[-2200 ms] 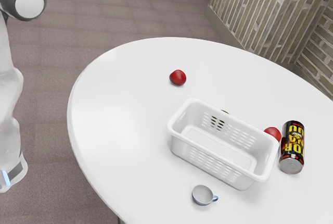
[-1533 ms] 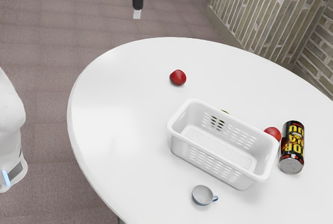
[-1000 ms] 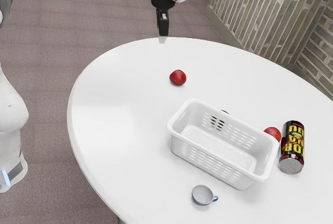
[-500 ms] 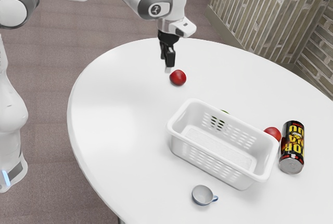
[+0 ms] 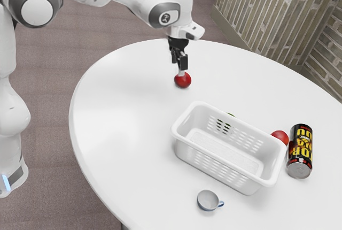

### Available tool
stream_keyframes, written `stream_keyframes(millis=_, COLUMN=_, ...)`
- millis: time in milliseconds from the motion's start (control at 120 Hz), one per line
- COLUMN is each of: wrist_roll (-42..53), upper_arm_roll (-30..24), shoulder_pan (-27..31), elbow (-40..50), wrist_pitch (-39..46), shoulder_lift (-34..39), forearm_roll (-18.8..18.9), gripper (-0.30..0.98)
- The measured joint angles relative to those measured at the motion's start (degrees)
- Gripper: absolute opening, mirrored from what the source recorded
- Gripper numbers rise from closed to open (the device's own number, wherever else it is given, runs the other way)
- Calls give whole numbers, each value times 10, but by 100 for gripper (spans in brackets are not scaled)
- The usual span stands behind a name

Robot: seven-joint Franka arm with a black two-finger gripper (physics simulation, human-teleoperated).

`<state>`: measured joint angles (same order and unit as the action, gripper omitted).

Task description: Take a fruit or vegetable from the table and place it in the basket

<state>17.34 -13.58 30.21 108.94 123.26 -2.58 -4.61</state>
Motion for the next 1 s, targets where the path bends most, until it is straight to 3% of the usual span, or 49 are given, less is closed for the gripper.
stream_keyframes(millis=683, wrist_roll=-10, upper_arm_roll=-6, shoulder_pan=9, elbow=-39, wrist_pitch=98, shoulder_lift=-97, forearm_roll=0, gripper=67)
stream_keyframes(millis=1000, wrist_roll=-13, upper_arm_roll=-14, shoulder_pan=8, elbow=-47, wrist_pitch=46, shoulder_lift=-91, forearm_roll=23, gripper=67)
